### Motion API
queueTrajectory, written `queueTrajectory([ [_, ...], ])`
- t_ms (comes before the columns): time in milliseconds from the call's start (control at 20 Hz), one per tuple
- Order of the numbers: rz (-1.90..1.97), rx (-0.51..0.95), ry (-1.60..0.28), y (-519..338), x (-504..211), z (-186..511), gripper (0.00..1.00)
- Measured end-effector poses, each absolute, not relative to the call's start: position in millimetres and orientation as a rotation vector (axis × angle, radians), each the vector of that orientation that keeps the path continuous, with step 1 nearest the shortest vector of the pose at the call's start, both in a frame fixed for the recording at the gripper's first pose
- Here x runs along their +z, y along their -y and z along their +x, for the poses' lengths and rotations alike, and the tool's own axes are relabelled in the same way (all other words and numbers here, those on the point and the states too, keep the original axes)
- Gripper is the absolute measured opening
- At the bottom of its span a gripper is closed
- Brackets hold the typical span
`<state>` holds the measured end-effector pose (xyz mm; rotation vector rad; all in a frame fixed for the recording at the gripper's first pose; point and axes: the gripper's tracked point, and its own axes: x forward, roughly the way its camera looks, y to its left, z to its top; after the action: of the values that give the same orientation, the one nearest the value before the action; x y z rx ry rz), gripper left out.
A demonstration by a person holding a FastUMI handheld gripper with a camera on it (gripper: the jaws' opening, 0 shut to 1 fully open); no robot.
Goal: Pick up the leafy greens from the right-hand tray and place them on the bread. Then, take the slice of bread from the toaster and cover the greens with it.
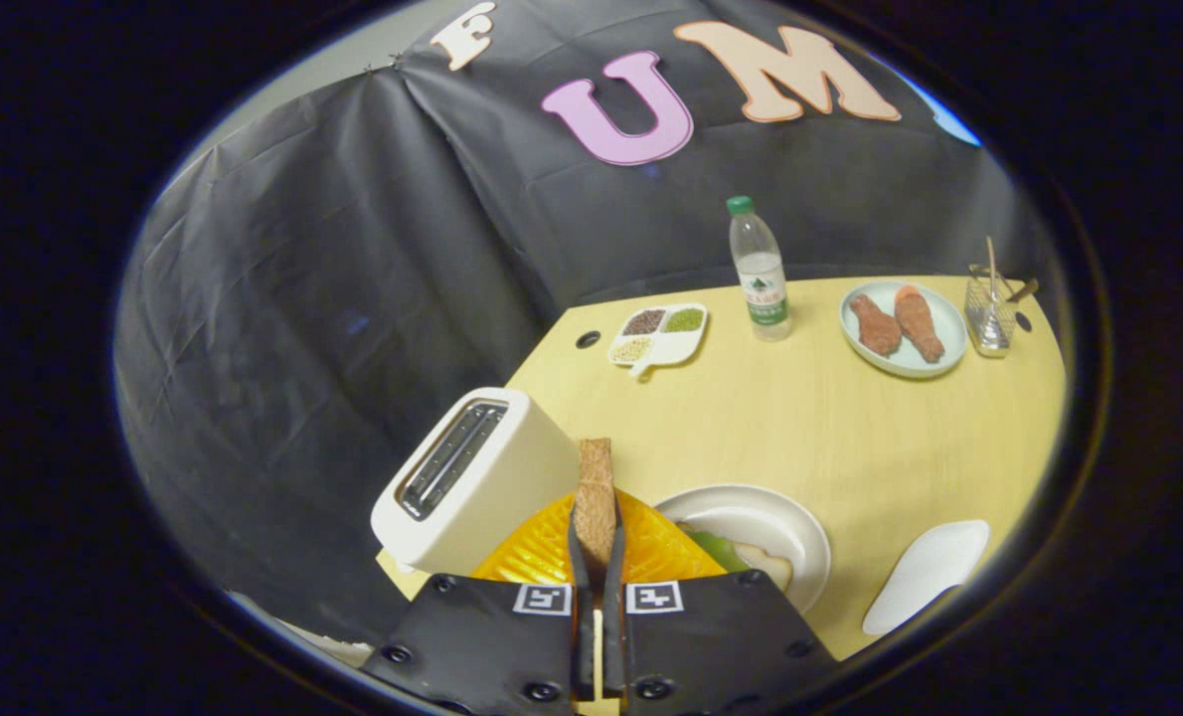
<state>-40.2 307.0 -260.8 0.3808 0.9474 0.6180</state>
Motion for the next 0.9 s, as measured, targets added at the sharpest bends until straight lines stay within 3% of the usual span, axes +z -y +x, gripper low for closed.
queueTrajectory([
  [550,0.461,0.513,-1.067,-281.1,-327.7,-56.4,0.06],
  [900,0.423,0.437,-1.093,-253.7,-348.7,-62.1,0.15],
])
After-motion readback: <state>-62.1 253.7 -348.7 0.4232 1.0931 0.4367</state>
